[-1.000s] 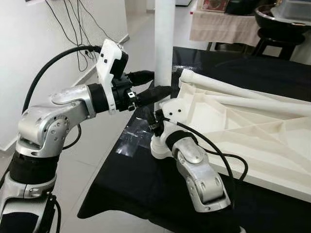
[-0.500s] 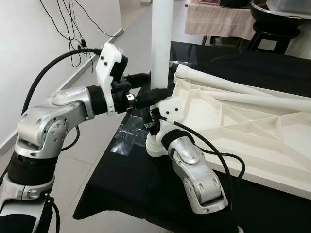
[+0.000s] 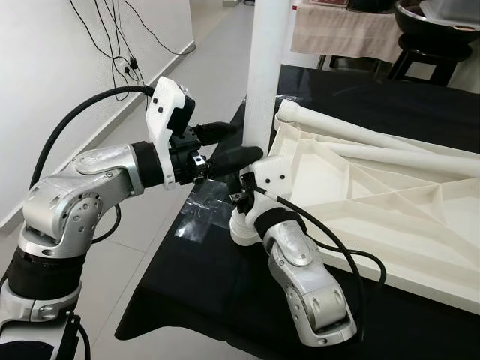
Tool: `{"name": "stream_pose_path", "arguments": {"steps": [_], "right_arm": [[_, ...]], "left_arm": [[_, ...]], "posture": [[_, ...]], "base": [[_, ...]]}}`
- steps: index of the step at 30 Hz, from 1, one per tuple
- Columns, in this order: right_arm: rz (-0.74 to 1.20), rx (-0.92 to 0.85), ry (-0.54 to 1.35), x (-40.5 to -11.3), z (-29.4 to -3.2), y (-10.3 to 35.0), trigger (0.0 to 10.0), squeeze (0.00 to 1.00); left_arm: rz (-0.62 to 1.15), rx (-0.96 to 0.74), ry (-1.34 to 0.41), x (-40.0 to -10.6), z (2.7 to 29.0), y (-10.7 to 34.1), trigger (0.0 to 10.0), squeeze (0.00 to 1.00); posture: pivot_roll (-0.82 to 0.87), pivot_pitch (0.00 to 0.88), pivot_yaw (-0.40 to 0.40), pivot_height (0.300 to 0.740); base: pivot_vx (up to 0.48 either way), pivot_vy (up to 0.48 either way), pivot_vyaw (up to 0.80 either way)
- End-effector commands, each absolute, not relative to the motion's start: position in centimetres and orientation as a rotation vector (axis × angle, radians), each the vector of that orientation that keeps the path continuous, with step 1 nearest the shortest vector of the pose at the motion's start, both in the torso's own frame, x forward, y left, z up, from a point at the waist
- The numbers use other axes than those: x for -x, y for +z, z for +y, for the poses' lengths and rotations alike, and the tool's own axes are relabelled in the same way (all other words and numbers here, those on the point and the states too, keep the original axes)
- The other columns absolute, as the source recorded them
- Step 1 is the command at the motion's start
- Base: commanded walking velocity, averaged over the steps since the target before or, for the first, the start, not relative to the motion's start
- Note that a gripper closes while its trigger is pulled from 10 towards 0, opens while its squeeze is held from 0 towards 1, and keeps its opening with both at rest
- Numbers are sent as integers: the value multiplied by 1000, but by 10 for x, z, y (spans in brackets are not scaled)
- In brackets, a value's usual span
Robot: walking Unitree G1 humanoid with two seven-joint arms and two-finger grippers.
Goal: Building children table
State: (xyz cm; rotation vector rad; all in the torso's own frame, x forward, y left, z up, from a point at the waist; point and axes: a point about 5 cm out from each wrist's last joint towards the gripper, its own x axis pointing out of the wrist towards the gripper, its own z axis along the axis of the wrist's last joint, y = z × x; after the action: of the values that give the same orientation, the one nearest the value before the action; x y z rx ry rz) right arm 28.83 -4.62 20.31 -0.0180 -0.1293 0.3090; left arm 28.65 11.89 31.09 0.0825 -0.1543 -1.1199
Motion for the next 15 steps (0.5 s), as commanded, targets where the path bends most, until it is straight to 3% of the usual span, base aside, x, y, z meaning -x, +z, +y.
{"name": "stream_pose_path", "arguments": {"steps": [1, 15], "right_arm": [[115, -40, 271, -277, -42, 154, 0, 0], [163, -131, 222, -280, -48, 149, 0, 0]], "left_arm": [[-143, -77, -1114, -284, 121, 308, 10000, 0], [-152, -71, -1116, -282, 119, 309, 10000, 0]], "posture": [[106, 172, -14, 740], [109, 157, -16, 740]], "base": [[0, 0, 0], [0, 0, 0]]}}
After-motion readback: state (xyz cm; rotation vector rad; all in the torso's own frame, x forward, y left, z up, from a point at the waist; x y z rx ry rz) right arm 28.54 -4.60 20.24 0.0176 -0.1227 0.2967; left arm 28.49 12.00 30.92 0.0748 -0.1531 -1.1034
